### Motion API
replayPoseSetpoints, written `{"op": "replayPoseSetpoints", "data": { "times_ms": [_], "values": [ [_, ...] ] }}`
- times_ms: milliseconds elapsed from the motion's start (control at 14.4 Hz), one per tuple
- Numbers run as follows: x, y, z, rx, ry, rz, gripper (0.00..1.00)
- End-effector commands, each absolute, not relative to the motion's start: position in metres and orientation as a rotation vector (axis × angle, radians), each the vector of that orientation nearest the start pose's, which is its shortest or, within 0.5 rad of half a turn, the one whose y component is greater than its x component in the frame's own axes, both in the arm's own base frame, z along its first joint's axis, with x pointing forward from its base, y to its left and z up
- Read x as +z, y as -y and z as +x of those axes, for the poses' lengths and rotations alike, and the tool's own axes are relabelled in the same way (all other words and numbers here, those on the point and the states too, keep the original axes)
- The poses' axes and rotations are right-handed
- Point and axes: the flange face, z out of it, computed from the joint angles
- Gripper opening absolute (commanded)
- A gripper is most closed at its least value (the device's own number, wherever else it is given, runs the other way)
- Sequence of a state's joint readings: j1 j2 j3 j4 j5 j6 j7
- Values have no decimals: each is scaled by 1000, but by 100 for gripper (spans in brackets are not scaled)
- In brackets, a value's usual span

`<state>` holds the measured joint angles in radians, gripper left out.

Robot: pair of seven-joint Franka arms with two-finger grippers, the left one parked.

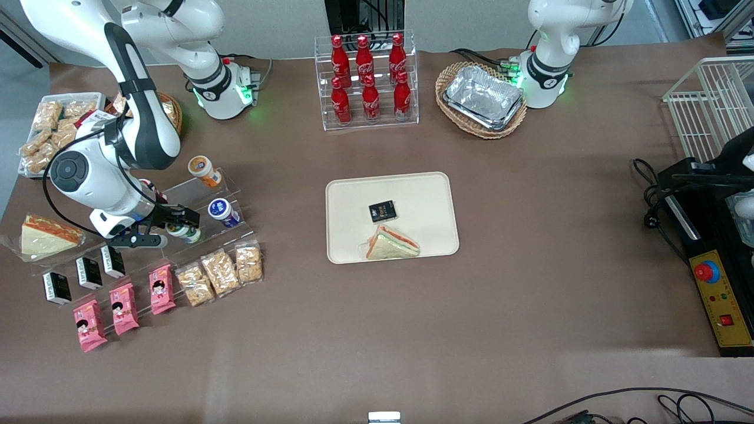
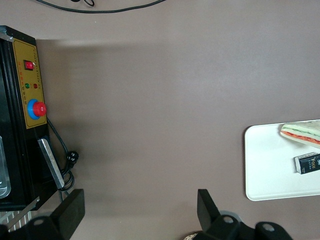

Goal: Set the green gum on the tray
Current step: 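Close the right gripper on the gum bottle and lift it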

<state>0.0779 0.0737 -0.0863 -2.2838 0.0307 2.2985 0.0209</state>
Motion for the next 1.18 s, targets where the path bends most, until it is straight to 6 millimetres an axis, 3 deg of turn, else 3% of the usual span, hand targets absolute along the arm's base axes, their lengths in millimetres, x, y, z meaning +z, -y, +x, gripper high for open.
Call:
{"op": "replayPoseSetpoints", "data": {
  "times_ms": [0, 347, 555, 763, 1110],
  "values": [
    [310, 2, 513, 54, -69, -3113, 84],
    [310, 2, 513, 52, -46, -3113, 41],
    [322, 2, 514, 35, -33, -3113, 32],
    [369, 2, 518, 27, 33, -3109, 31],
    [483, 2, 534, 142, 93, -3094, 31]
  ]
}}
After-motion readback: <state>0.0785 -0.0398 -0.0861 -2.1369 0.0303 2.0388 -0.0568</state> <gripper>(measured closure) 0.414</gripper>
